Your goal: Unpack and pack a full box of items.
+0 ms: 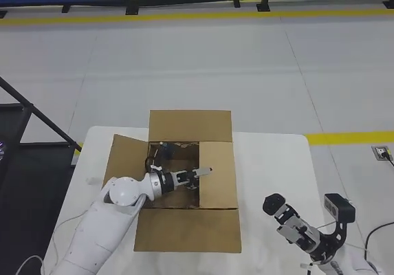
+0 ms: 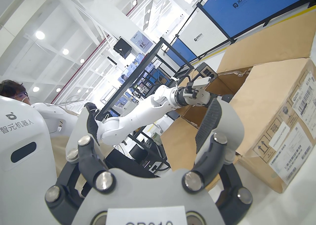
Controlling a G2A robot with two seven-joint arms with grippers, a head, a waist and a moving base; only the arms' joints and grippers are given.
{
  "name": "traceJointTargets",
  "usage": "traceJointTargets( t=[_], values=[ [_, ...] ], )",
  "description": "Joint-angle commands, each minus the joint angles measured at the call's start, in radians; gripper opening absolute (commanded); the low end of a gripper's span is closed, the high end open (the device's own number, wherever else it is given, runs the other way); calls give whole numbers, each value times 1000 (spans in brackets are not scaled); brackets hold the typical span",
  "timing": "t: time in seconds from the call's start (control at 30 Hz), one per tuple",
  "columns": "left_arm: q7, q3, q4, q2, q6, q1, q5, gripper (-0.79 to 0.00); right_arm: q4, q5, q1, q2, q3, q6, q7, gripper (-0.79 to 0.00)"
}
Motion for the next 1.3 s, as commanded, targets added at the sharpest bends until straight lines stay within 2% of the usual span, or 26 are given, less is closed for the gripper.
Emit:
traceJointTargets(
  t=[0.0,0.17,0.3,0.43,0.63,0.83,1.0,1.27],
  values=[
    [4,13,22,-6,-7,-13,-10,0,-2,3,-2,3,0,1,-1,0],
    [15,36,53,-18,-16,-35,-11,0,-5,2,0,12,-9,2,-10,0],
    [22,33,37,-20,-36,-33,-16,0,-3,-4,9,19,-22,9,-17,0],
    [40,5,-24,-13,-35,-10,-12,0,-3,-9,14,25,-33,13,-23,0],
    [63,-34,-170,-1,-6,32,2,0,2,-6,18,35,-40,4,-41,0],
    [106,28,-245,-20,20,2,33,0,-9,8,-9,47,-12,-27,-60,0],
    [170,123,-207,-55,26,-66,58,0,-21,24,-69,56,30,-65,-83,0],
    [216,281,-16,-137,32,-194,25,0,-24,41,-97,62,48,-55,-72,0]
  ],
)
